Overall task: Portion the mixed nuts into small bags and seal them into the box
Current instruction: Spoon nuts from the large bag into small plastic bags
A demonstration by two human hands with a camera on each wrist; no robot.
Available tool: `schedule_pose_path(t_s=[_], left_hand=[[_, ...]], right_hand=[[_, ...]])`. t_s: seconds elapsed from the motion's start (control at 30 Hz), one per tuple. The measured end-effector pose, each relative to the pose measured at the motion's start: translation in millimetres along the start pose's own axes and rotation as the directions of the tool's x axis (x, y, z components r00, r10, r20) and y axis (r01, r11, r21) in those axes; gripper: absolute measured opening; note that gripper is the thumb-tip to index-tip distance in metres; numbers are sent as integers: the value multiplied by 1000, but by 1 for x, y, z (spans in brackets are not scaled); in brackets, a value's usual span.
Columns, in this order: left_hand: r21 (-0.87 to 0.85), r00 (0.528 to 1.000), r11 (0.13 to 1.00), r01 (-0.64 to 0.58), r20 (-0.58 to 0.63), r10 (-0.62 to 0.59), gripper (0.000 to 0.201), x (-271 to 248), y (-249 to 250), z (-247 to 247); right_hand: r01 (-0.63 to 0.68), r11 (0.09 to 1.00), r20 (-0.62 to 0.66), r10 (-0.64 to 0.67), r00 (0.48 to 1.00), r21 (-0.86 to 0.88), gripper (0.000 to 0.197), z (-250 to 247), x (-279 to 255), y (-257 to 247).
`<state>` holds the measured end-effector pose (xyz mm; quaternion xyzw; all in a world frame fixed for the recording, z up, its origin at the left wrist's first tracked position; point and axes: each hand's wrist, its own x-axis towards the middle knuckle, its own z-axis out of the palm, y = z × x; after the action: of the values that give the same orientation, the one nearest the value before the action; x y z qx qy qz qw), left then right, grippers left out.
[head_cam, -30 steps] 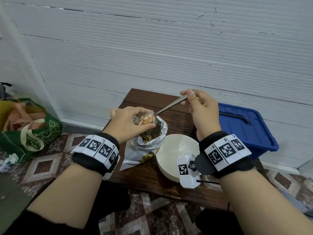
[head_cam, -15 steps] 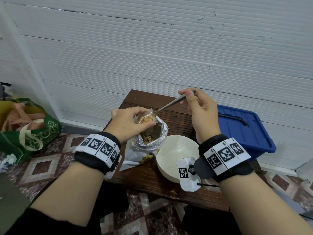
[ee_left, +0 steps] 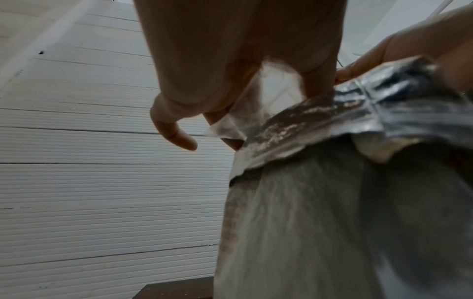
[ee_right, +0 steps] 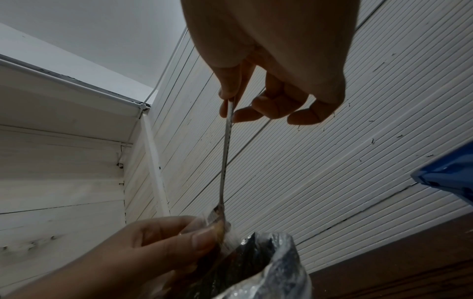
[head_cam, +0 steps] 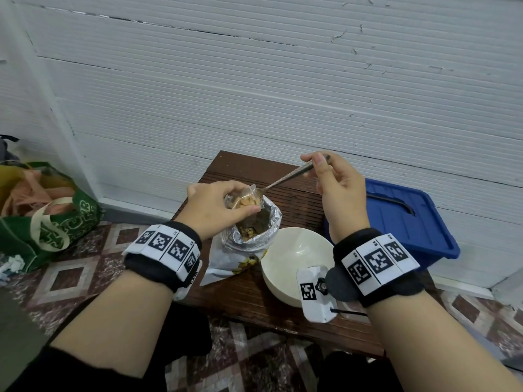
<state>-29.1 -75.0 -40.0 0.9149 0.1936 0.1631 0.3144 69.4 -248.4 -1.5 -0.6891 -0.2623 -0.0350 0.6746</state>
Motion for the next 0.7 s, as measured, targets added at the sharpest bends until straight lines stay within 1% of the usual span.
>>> schedule_pose_path(t_s=[0.17, 0.4, 0.6, 0.7], left_hand=[[-4, 1000, 1000, -4, 11, 4, 36, 2, 0, -2], [-13, 1000, 1000, -12, 6, 12, 30, 4, 9, -1], [-43, 999, 998, -47, 24, 48, 31, 3, 5, -1], [-92, 999, 994, -51, 15, 52, 37, 4, -1, -1]], right_hand=[[4, 1000, -11, -4, 1000, -2, 22, 1, 1, -3], [-17, 1000, -71, 18, 997, 11, 22, -4, -1, -6], [-27, 1000, -83, 28, 996, 16, 22, -5, -2, -7], [-12, 999, -106, 16, 994, 35, 22, -5, 0, -7]])
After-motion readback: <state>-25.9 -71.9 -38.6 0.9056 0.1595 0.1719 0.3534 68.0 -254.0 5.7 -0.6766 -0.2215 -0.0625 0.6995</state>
